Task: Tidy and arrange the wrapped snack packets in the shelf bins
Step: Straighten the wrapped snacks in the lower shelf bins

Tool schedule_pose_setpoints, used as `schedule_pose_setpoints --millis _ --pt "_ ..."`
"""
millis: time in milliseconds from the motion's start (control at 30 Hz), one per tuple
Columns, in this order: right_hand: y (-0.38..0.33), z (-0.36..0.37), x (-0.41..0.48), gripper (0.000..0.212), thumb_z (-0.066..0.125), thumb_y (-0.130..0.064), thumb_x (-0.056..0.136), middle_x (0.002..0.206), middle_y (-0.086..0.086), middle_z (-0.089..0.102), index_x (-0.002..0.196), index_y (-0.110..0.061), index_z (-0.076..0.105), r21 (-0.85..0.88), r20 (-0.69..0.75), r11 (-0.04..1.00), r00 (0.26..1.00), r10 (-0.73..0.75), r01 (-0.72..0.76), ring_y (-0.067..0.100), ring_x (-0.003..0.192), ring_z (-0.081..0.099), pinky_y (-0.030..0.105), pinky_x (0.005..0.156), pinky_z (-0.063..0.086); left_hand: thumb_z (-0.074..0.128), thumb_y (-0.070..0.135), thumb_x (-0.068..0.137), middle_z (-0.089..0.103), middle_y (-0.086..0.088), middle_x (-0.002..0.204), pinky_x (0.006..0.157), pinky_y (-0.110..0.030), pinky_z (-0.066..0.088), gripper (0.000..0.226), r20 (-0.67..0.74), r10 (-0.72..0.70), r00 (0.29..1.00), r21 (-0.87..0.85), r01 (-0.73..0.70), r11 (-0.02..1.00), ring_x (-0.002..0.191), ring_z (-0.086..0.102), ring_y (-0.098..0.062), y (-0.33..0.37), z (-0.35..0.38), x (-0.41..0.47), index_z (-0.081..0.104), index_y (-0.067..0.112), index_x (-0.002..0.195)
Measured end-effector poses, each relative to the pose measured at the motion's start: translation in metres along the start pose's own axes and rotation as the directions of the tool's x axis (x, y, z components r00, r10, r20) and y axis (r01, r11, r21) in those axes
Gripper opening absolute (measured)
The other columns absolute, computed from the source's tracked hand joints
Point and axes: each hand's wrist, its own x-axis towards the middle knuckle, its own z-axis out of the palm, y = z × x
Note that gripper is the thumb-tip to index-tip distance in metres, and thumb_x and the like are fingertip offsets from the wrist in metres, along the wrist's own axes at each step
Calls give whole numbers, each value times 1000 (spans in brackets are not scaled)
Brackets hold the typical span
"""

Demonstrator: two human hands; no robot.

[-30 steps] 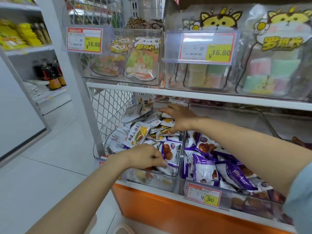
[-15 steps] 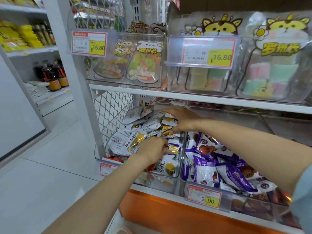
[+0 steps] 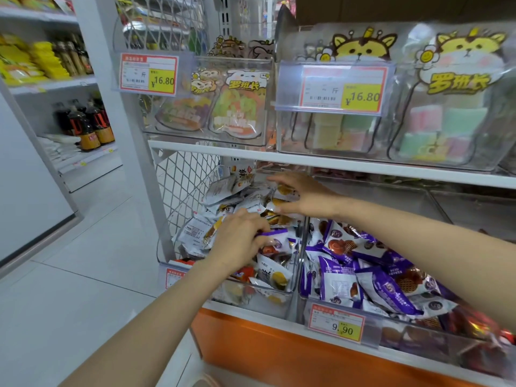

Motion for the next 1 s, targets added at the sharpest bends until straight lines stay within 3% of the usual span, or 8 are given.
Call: schedule_pose_setpoints --millis 133,233,333,433,567,767,900,1000 --pt "-20 -11 -33 29 62 -45 81 110 -26 57 109 -40 59 345 -53 938 998 -16 34 -17 97 51 7 81 37 66 30 84 55 8 77 65 -30 35 12 -124 -168 978 -390 108 915 77 49 -11 -1 -20 -6 61 22 77" --pt "-24 -4 -51 33 74 -29 78 102 -21 62 108 -31 61 259 -72 964 996 -45 62 -15 89 54 2 79 38 65 19 85 57 3 74 62 -19 36 11 -161 -243 957 -625 93 775 66 48 -2 9 -30 -4 62 13 76" --pt "-18 -1 -61 34 77 -26 76 102 -9 66 106 -25 63 229 -190 971 982 -26 70 2 89 58 17 78 43 62 19 88 62 1 89 65 -12 40 8 -152 -221 963 -663 66 745 75 53 -2 20 -31 -1 63 13 93" --pt "-7 -14 -77 43 73 -29 79 108 -15 58 118 -28 57 239 -252 970 963 99 -37 0 97 53 8 76 38 64 25 87 58 5 109 83 -23 43 25 -166 -198 966 -524 84 847 99 52 -6 14 -22 4 52 19 108" --pt "19 -28 -99 38 71 -28 82 113 -11 54 114 -31 51 332 -304 930 915 264 -158 6 106 49 18 84 33 65 5 81 57 -2 118 97 -45 36 13 -177 123 976 -186 -156 970 114 44 -17 -5 -6 14 60 17 85" --pt "40 -23 -112 34 73 -24 80 95 -19 58 108 -30 54 328 -290 919 902 318 -218 7 93 55 10 70 40 60 28 87 15 4 156 112 -36 -15 28 130 343 930 173 -362 916 144 1 -21 -6 16 27 65 37 113" --pt "46 -18 -108 35 73 -28 80 103 -8 64 112 -25 59 282 -251 927 913 321 -248 8 96 59 13 71 41 63 40 83 -10 -3 158 111 -48 -17 50 215 308 927 403 -372 836 143 -16 -27 -7 26 37 47 40 130" --pt "50 -13 -103 40 71 -32 80 98 -7 66 118 -24 61 79 -131 958 950 285 -276 7 86 59 9 66 40 70 32 77 -10 -7 158 112 -52 -12 62 180 261 949 479 -316 819 143 -14 -32 -7 33 43 43 39 132"
